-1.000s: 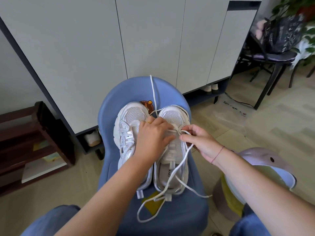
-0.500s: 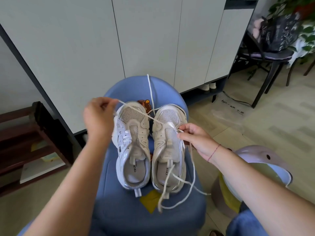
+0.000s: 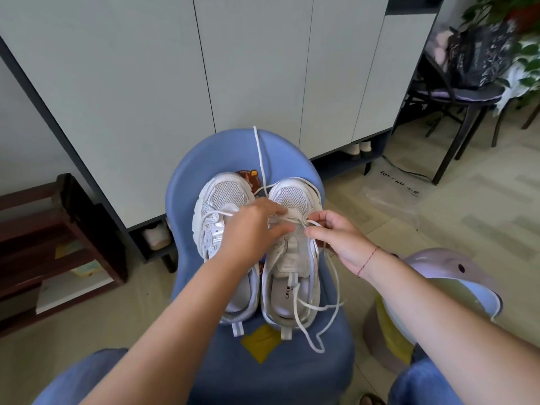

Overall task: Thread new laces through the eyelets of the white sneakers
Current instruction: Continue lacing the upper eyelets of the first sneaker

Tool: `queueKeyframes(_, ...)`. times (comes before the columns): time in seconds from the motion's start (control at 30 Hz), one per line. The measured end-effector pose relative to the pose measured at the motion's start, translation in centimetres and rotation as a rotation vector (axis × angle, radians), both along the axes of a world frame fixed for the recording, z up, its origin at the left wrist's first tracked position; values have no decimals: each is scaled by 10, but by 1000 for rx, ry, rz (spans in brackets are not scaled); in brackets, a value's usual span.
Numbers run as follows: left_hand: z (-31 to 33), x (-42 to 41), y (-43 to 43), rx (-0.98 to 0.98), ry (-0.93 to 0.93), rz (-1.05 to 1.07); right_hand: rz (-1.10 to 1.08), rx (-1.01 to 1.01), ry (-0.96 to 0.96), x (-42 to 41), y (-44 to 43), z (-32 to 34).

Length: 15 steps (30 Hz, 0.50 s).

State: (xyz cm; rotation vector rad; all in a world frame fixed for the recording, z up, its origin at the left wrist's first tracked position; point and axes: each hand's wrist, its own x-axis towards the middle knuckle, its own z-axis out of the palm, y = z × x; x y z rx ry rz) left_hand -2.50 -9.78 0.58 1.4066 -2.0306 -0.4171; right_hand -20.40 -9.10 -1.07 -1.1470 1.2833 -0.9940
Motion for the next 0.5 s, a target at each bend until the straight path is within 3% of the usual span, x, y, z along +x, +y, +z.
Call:
queueKeyframes(0.3,-8,-7,-7,-73,27,26,-7,-5,-5,0,-1,-2)
queueKeyframes(0.5,22,26,-10,-173,196,284,3,-17,23,-2,-3,-4)
